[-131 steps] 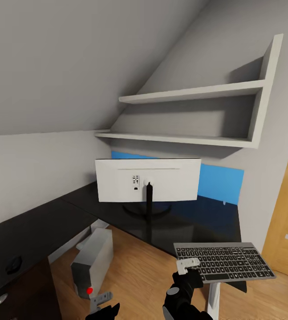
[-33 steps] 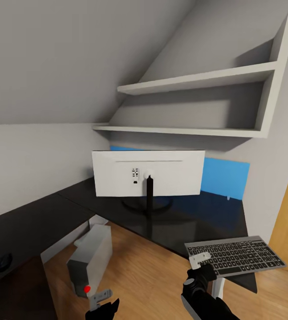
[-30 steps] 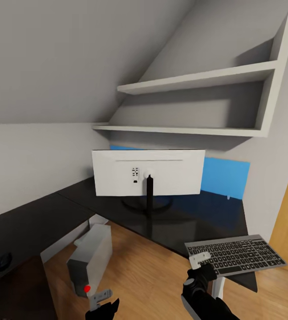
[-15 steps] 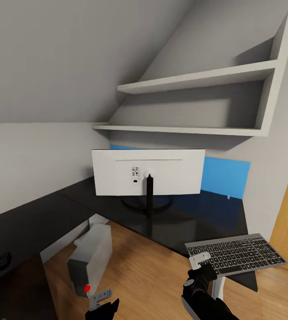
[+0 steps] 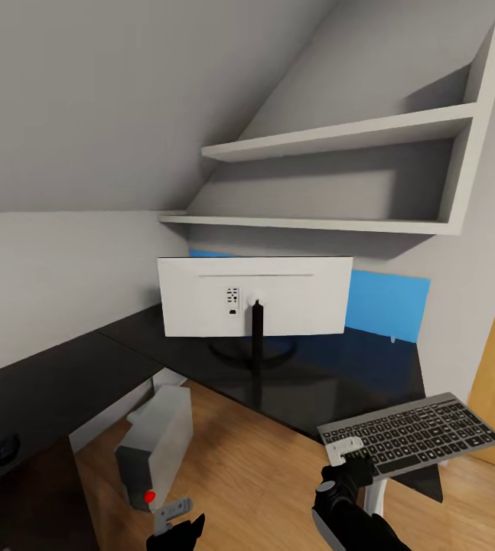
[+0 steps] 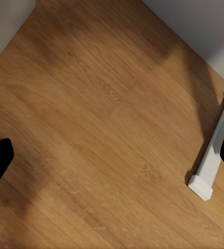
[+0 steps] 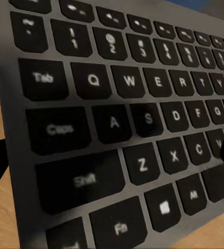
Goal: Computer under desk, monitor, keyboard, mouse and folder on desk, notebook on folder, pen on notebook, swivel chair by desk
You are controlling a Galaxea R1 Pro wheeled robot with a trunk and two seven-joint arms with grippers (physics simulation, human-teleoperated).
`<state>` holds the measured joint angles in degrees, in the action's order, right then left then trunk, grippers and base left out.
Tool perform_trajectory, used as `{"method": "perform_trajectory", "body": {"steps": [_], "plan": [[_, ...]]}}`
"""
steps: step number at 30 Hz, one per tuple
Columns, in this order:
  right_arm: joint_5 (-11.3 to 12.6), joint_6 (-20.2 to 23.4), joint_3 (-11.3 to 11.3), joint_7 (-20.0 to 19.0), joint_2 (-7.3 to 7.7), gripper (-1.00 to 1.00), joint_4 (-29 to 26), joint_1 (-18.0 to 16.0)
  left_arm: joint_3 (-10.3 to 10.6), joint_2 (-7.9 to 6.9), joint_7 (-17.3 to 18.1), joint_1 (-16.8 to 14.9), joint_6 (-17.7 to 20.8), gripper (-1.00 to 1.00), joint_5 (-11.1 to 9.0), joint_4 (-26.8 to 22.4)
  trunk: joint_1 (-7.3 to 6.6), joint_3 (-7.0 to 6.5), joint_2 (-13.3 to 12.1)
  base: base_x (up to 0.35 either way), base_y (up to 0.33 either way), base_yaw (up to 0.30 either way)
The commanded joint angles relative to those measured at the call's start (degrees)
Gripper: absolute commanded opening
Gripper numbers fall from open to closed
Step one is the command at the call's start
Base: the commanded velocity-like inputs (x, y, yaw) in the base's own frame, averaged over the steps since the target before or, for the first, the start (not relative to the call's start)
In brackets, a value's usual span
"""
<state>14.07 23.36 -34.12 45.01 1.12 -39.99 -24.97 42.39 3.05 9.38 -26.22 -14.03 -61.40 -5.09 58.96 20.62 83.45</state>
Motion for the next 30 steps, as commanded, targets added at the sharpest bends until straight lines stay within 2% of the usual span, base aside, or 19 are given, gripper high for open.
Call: {"method": "perform_trajectory", "body": {"steps": [1, 17, 30], "plan": [[0.4, 0.5, -0.4, 0.4, 0.1, 1.0, -0.1, -0.1, 0.4, 0.02, 0.3, -0.1, -0.2, 1.0, -0.6, 0.1, 0.0, 0.07, 0.0, 0.0, 0.0, 0.0], [0.3, 0.5, -0.5, 0.4, 0.11, 1.0, -0.1, -0.1, 0.4, 0.02, 0.4, -0.1, -0.2, 1.0, -0.9, 0.1, 0.0, 0.07, 0.0, -0.001, 0.001, 0.0], [0.3, 0.5, -0.5, 0.4, 0.05, 1.0, -0.1, -0.1, 0.4, 0.05, 0.4, -0.1, -0.2, 1.0, -0.9, 0.1, 0.0, 0.07, 0.0, -0.068, 0.06, 0.0]]}}
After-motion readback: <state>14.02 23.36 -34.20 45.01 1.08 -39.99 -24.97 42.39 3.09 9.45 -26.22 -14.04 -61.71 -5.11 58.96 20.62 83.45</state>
